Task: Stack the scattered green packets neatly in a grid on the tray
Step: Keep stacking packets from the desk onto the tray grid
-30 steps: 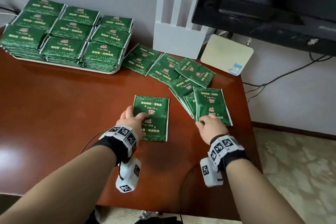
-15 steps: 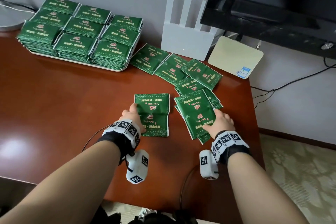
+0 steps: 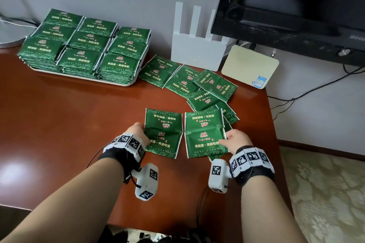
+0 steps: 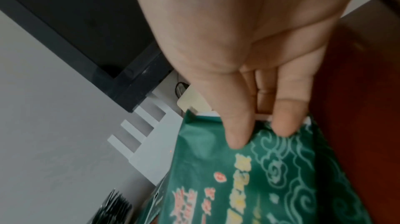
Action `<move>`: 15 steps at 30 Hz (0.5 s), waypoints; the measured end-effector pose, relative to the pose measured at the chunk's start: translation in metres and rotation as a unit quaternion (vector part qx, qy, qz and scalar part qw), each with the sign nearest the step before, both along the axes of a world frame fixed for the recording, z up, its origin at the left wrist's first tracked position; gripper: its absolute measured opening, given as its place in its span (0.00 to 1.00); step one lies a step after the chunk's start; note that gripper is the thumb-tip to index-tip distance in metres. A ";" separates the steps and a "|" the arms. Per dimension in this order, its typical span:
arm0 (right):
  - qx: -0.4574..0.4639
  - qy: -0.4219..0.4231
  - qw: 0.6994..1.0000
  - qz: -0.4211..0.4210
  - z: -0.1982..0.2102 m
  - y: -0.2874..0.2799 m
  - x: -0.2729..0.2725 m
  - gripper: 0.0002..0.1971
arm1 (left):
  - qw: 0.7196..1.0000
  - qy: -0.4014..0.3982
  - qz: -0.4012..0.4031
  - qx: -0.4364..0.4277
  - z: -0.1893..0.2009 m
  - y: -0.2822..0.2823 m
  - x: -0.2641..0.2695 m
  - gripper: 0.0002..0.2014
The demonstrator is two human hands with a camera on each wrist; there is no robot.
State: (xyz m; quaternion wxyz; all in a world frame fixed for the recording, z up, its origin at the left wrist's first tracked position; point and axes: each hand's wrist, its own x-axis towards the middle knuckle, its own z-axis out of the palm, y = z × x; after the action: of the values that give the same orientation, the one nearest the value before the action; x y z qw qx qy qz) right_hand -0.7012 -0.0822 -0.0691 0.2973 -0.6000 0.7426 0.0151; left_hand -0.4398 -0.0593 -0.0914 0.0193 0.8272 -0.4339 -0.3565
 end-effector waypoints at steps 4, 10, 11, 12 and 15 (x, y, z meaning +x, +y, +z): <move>-0.023 -0.105 0.993 -0.043 -0.008 0.014 -0.002 0.10 | 0.995 0.081 0.042 -0.048 0.013 0.000 0.008 0.18; -0.082 -0.267 0.951 -0.132 -0.012 0.029 -0.006 0.37 | 0.940 0.277 0.119 -0.157 0.025 0.003 0.019 0.37; -0.088 -0.277 0.948 -0.126 -0.010 0.029 -0.006 0.42 | 0.938 0.283 0.113 -0.168 0.028 0.005 0.021 0.38; -0.092 -0.270 0.952 -0.112 -0.009 0.028 -0.005 0.42 | 0.936 0.287 0.106 -0.174 0.030 0.006 0.022 0.37; -0.102 -0.189 0.975 -0.061 -0.010 0.022 -0.004 0.23 | 0.946 0.259 0.082 -0.176 0.034 0.009 0.023 0.19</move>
State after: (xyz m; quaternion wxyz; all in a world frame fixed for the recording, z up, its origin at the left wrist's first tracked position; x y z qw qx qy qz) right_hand -0.7055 -0.0604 -0.0792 0.3700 -0.5723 0.7059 -0.1928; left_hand -0.4167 -0.0506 -0.0575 0.3058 0.7226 -0.4002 -0.4735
